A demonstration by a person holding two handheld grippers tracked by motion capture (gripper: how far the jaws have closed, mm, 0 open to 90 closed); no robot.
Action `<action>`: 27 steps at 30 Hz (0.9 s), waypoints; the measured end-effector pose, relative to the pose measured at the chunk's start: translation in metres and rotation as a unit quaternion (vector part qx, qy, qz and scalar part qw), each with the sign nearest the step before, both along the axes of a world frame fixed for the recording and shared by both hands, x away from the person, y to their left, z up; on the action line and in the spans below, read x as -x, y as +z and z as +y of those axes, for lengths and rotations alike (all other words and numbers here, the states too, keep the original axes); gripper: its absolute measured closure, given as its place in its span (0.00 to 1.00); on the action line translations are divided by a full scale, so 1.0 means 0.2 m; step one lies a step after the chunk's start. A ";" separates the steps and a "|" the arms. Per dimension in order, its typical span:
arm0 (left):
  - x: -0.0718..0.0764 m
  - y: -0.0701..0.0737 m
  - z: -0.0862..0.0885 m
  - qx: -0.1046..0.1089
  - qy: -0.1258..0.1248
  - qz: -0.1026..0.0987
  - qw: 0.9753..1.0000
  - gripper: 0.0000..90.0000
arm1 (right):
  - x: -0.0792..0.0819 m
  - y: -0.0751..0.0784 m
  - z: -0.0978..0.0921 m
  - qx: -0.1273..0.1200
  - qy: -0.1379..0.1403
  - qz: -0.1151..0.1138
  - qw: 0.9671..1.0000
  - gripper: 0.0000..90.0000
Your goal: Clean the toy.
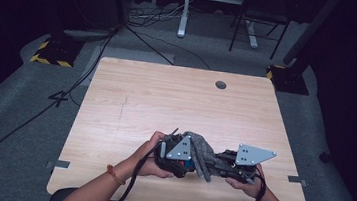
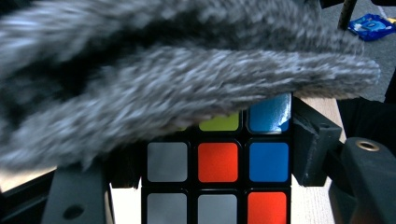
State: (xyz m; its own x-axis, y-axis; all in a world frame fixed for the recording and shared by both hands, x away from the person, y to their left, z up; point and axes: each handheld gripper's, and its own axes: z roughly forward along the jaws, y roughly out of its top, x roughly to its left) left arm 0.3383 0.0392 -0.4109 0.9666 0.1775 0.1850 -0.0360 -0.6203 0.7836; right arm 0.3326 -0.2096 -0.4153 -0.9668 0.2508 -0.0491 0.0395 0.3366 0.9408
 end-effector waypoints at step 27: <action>-0.05 0.09 0.14 0.060 0.050 -0.010 0.997 0.37 | -0.05 -0.11 0.00 0.058 -0.010 0.033 0.998 0.86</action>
State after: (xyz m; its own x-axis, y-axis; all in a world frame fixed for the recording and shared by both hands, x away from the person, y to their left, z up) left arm 0.3486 0.0682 -0.3928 0.9396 0.2942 0.1749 0.0054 -0.5238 0.8518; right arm 0.3422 -0.2096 -0.4377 -0.9638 0.2664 -0.0144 0.1087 0.4415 0.8906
